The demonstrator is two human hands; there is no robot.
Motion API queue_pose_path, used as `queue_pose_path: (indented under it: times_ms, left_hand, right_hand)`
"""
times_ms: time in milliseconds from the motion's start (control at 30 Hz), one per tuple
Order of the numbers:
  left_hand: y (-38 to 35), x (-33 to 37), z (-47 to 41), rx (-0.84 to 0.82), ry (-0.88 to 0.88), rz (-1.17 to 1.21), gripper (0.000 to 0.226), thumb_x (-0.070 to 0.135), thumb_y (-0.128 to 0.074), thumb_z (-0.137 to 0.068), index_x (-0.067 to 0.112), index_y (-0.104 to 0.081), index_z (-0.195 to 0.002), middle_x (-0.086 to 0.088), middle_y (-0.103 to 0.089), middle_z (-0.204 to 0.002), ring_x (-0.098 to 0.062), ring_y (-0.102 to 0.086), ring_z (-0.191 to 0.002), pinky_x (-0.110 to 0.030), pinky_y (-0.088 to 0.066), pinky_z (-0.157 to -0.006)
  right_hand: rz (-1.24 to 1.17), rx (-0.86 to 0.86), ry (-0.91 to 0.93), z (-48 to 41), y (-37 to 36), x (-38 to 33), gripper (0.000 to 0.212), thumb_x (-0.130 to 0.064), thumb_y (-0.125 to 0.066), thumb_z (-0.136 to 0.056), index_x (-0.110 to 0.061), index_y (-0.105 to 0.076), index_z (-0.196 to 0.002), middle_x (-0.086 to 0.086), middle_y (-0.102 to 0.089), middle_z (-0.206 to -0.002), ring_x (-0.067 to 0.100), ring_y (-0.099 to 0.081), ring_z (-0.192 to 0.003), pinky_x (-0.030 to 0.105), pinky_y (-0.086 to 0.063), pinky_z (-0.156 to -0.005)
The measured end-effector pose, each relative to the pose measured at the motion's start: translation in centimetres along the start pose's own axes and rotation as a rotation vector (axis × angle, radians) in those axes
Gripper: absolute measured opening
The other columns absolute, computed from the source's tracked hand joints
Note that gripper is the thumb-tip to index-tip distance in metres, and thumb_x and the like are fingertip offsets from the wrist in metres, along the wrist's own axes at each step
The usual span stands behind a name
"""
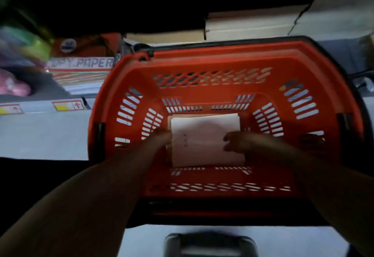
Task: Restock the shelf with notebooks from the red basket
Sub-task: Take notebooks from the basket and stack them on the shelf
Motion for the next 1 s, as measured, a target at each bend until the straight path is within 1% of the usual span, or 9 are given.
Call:
queue_pose_path:
  times_ms: [100,200,300,367,533,667,767,867,1000]
  left_hand:
    - [-2.4,-2.7,-1.2,-0.104,0.096,0.179,0.01,0.004,-0.055,-0.095,-0.004,-0.061,-0.096,-0.013,-0.056,-0.084,-0.022,-0.062,-0.074,-0.024,-0.05,-0.061]
    - [-4.3,-1.1,-1.7,-0.074,0.094,0.018,0.014,0.008,-0.061,-0.091,0.002,-0.06,-0.103,-0.008,-0.054,-0.091,-0.026,-0.051,-0.095,-0.032,-0.049,-0.082]
    - [-4.7,-1.1,-2.0,-0.008,0.063,0.022,0.022,-0.002,-0.06,-0.089,0.008,-0.049,-0.073,-0.005,-0.058,-0.07,-0.015,-0.061,-0.069,-0.036,-0.051,-0.075]
    - [-5.8,-1.0,-2.2,-0.011,-0.013,0.072,0.014,-0.009,-0.053,-0.092,0.003,-0.055,-0.085,-0.005,-0.059,-0.071,-0.012,-0.062,-0.063,-0.036,-0.051,-0.072]
    - [-5.5,1.9,-0.8,0.073,-0.195,-0.153,0.042,0.0,-0.06,-0.091,-0.003,-0.047,-0.13,-0.017,-0.059,-0.125,-0.032,-0.058,-0.114,-0.023,-0.043,-0.064]
    - [-4.5,2.5,0.3,0.011,-0.225,-0.091,0.022,0.005,-0.069,-0.087,0.002,-0.064,-0.108,-0.009,-0.068,-0.103,-0.02,-0.064,-0.085,-0.023,-0.053,-0.058]
    - [-4.5,3.4,1.6,-0.085,-0.24,0.058,0.03,0.02,-0.083,-0.071,0.012,-0.073,-0.098,-0.005,-0.076,-0.098,-0.023,-0.071,-0.09,-0.042,-0.057,-0.088]
    - [-5.7,4.4,3.0,-0.144,-0.269,0.218,0.058,0.033,-0.089,-0.049,0.013,-0.075,-0.101,-0.006,-0.076,-0.1,-0.026,-0.071,-0.098,-0.047,-0.053,-0.096]
    - [-8.1,5.3,6.7,-0.274,-0.365,0.402,0.02,-0.002,-0.071,-0.079,0.009,-0.071,-0.096,-0.005,-0.075,-0.089,-0.022,-0.067,-0.091,-0.034,-0.051,-0.088]
  right_hand:
    - [0.003,-0.158,-0.085,-2.3,-4.0,3.7,0.059,-0.029,-0.051,-0.101,-0.01,-0.029,-0.152,0.012,-0.031,-0.157,0.025,-0.039,-0.138,0.028,-0.033,-0.109]
    - [-0.004,-0.256,-0.142,-3.5,-5.2,4.9,0.067,-0.035,-0.049,-0.101,-0.011,-0.018,-0.155,0.011,-0.019,-0.162,0.027,-0.025,-0.146,0.031,-0.024,-0.116]
    - [-0.009,-0.297,-0.136,-3.5,-5.3,4.5,0.066,-0.039,-0.044,-0.102,-0.01,-0.016,-0.155,0.012,-0.018,-0.162,0.027,-0.023,-0.147,0.03,-0.023,-0.116]
    - [0.037,-0.278,-0.118,-3.4,-5.6,4.5,0.065,-0.043,-0.041,-0.103,-0.011,-0.016,-0.155,0.011,-0.02,-0.162,0.027,-0.025,-0.147,0.033,-0.022,-0.117]
    - [-0.127,-0.057,-0.13,-3.5,-4.6,3.9,0.05,-0.029,-0.049,-0.101,-0.006,-0.039,-0.144,0.013,-0.045,-0.147,0.028,-0.047,-0.131,0.028,-0.039,-0.1]
    - [-0.359,0.29,-0.161,-2.1,-1.7,3.7,0.046,-0.023,-0.049,-0.097,-0.008,-0.043,-0.14,0.015,-0.051,-0.139,0.03,-0.052,-0.123,0.028,-0.042,-0.091]
    - [-0.455,0.455,-0.129,-0.3,0.8,3.1,0.039,-0.022,-0.052,-0.095,-0.011,-0.05,-0.132,0.012,-0.057,-0.132,0.029,-0.054,-0.119,0.025,-0.039,-0.082]
    - [-0.576,0.471,-0.013,1.6,2.5,1.5,0.037,-0.034,-0.061,-0.092,-0.018,-0.053,-0.124,0.004,-0.063,-0.117,0.026,-0.059,-0.11,0.028,-0.045,-0.08]
    - [-0.666,0.334,0.121,3.5,1.8,-0.9,0.058,-0.058,-0.073,-0.071,-0.021,-0.051,-0.11,-0.003,-0.063,-0.102,0.019,-0.059,-0.102,0.039,-0.05,-0.088]
Point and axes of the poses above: each hand's wrist, its own z-axis away from the middle knuckle, its own y-axis out of the back of the hand, x = y × z, the point moved 4 cm from there along -z, towards the middle knuckle
